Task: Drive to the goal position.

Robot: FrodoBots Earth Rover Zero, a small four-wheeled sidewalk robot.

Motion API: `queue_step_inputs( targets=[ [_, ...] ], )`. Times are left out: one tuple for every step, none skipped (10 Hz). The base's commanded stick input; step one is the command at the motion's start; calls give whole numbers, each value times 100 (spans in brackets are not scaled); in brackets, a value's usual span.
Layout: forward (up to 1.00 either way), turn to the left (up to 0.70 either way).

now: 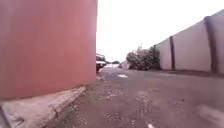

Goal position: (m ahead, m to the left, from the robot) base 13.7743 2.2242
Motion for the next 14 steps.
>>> queue_step_inputs(
  targets=[
    [45,-26],
    [45,-15],
    [45,0],
    [45,0],
    [45,0],
    [45,-1],
    [45,-6],
    [45,-22],
    [45,-27],
    [45,-27],
    [45,-27],
    [45,-27],
    [45,-27],
    [45,-27]
  ],
)
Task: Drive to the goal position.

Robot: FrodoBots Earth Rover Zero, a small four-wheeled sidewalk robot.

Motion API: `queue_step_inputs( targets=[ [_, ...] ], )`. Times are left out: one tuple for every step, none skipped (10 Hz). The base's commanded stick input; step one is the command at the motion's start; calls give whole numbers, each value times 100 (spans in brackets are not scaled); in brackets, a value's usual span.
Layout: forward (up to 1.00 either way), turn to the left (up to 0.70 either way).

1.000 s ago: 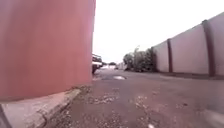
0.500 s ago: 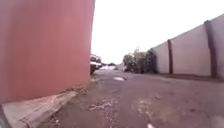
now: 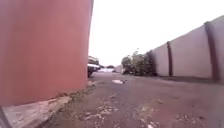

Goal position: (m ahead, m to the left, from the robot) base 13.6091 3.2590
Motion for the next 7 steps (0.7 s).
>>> queue_step_inputs(
  targets=[
    [45,-27],
    [45,-27],
    [45,-27],
    [45,-27],
    [45,-27],
    [45,-27],
    [45,-27]
  ],
)
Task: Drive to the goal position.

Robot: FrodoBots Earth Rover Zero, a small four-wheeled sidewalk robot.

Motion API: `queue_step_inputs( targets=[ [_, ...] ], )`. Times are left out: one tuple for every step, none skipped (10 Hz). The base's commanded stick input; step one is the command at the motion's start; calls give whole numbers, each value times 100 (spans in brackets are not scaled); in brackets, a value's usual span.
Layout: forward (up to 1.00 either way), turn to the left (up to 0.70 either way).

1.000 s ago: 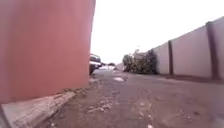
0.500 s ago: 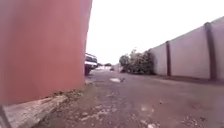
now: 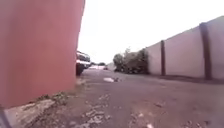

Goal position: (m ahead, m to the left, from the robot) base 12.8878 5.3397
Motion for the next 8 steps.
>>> queue_step_inputs(
  targets=[
    [45,-27],
    [45,-27],
    [45,-27],
    [45,-27],
    [45,-27],
    [45,-27],
    [45,-27],
    [45,-27]
  ],
)
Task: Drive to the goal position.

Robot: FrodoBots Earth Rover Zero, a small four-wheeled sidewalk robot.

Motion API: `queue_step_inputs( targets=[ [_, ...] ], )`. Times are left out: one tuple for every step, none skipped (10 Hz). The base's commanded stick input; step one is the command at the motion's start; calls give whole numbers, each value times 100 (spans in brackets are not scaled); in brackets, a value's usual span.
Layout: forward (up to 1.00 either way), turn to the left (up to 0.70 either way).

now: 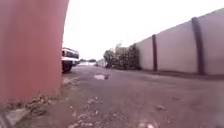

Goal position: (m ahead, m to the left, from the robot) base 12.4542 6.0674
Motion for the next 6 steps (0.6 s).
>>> queue_step_inputs(
  targets=[
    [45,0],
    [45,0],
    [45,0],
    [45,0],
    [45,0],
    [45,-3]
  ],
)
